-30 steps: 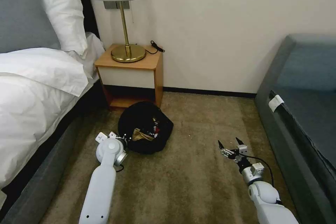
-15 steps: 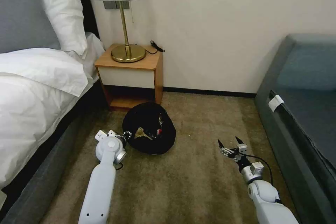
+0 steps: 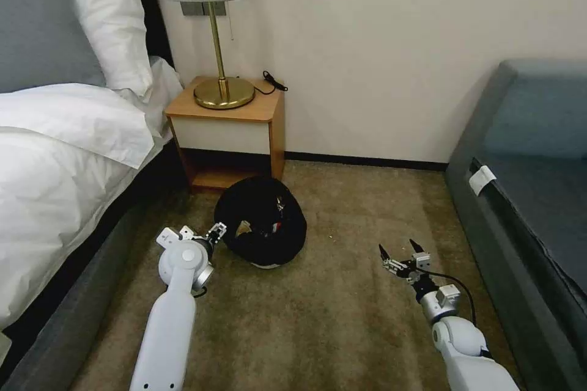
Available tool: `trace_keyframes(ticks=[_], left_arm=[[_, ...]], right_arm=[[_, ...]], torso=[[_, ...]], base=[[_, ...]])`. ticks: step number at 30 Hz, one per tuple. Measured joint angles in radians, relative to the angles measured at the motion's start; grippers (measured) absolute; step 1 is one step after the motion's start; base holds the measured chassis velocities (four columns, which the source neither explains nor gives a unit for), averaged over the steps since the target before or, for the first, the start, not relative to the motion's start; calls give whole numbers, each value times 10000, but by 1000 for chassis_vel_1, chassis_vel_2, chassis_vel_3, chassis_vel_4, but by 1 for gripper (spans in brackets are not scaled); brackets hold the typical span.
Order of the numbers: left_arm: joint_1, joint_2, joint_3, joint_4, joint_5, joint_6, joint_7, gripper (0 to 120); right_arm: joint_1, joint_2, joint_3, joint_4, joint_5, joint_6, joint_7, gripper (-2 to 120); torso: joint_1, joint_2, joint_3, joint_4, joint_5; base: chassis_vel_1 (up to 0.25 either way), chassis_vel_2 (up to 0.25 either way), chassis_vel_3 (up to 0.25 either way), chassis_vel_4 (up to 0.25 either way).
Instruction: Pick up the trash bin, then pick up the garbage on the floor and place it into the trash bin.
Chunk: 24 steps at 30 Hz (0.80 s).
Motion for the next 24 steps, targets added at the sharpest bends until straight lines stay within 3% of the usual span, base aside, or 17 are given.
trace_keyframes(ticks=[19,22,24], left_arm=[[327,284,-141,-1282,191,-128,-137,100],[479,331,-106,-1613,822,-117,95,100],[624,417,-69,-1825,1795,-218,616,100]], right_arm=[[-223,41,2,549,136,-220,-128,100],[-296,44,13,708,120,-309,-29,100],[-360,46,13,860,93,-345,174,100]], torso=[[0,0,0,1,0],[0,0,-1,0,0],[0,0,0,0,0]], base=[[0,0,0,0],[0,0,0,0],[0,0,0,0]])
